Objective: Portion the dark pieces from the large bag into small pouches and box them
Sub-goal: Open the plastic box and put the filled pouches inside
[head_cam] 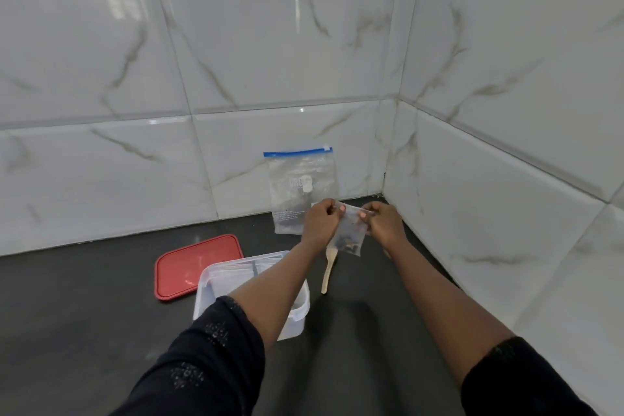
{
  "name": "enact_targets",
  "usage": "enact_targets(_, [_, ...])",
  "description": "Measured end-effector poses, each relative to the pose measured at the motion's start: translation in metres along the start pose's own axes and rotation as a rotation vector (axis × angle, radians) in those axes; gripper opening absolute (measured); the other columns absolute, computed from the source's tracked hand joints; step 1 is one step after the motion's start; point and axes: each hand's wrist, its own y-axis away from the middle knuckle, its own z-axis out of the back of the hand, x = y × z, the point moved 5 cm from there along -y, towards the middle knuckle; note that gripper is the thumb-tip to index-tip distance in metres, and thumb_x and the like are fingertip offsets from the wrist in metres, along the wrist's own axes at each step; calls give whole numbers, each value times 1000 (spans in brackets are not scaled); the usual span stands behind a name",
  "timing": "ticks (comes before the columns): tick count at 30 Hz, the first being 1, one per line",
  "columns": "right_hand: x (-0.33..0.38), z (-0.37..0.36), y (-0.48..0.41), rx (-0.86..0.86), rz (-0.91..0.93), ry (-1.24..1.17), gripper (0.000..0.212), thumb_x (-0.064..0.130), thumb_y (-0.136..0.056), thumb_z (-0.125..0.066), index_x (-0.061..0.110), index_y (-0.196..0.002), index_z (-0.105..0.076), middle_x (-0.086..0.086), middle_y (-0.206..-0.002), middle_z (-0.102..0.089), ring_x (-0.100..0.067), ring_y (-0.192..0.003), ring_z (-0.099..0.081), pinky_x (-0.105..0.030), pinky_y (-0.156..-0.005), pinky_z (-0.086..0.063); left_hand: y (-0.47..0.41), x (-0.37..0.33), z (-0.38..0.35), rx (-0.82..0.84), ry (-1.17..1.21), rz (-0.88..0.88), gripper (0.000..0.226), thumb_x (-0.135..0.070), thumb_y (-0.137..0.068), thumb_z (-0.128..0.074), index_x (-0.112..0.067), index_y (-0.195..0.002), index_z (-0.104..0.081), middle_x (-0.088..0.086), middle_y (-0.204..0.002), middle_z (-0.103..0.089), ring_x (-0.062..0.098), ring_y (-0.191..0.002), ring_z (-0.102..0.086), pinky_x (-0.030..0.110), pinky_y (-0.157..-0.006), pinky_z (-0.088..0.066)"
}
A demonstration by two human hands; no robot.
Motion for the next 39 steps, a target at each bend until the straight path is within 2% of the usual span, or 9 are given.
enact_targets(7, [68, -73, 35, 131, 97, -14, 29, 4, -88, -57, 25, -69, -62, -6, -79, -67, -31, -90, -67, -48, -85, -55, 21, 16, 100, -168, 6, 3, 14, -15, -92, -54, -6, -84, -62, 11, -82, -64, 20, -74, -56, 30, -70, -45])
enact_targets(12, [70, -119, 63, 270, 111, 85, 31, 4, -84, -59, 26, -62, -58, -8, -82, -64, -33, -92, -65, -46, -86, -54, 43, 57, 144, -31, 175, 180, 24, -12, -86, -63, -12, -62, -59, 9, -67, -59, 22, -64, -54, 34, -64, -48])
enact_targets(15, [66, -138, 82, 365, 130, 222, 30, 0, -86, -55, 20, -63, -56, -8, -82, -61, -24, -83, -59, -33, -73, -50, 61, 81, 156, 101, 154, 277, 10, -9, -86, -62, -5, -77, -60, 15, -76, -59, 19, -62, -57, 25, -53, -52])
enact_targets(20, [47, -157, 99, 527, 34, 409, 18, -2, -90, -55, 6, -103, -64, -13, -98, -58, -24, -71, -63, -22, -48, -55, 80, 98, 158, 234, -13, 340, 21, -2, -87, -59, -9, -69, -52, 7, -66, -55, 16, -58, -56, 28, -54, -54])
enact_targets(23, [45, -164, 103, 555, 128, 626, 26, 0, -89, -58, 4, -114, -63, -13, -111, -60, -25, -84, -65, -22, -57, -55, 85, 106, 148, 288, -146, 357, 6, 0, -87, -58, -5, -90, -58, 7, -71, -56, 15, -59, -57, 28, -57, -56])
enact_targets(26, [39, -171, 105, 553, 189, 795, 27, 4, -88, -61, 6, -116, -63, -12, -117, -61, -25, -96, -63, -28, -76, -57, 86, 107, 139, 338, -336, 329, 22, -5, -87, -60, -3, -109, -61, 11, -81, -63, 16, -57, -60, 23, -55, -55])
enact_targets(29, [39, -174, 104, 512, 180, 910, 33, 15, -85, -68, 9, -116, -61, -12, -116, -63, -26, -99, -65, -36, -87, -55, 83, 97, 138, 381, -575, 205, 29, -23, -86, -65, -2, -105, -65, 13, -94, -70, 21, -69, -68, 31, -69, -56])
enact_targets(33, [61, -170, 89, 371, 207, 994, 42, 28, -79, -74, 10, -114, -58, -7, -113, -64, -25, -104, -63, -34, -84, -49, 67, 86, 165, 207, -684, 62, 41, -50, -85, -57, -10, -84, -68, 5, -75, -72, 14, -63, -69, 30, -70, -55])
enact_targets(39, [80, -194, 58, 369, 171, 818, 41, 32, -85, -68, 3, -113, -61, -13, -115, -64, -27, -105, -61, -32, -85, -48, 44, 131, 219, -106, -385, 336, 27, -26, -90, -53, -2, -84, -65, 12, -87, -66, 24, -80, -59, 30, -75, -47])
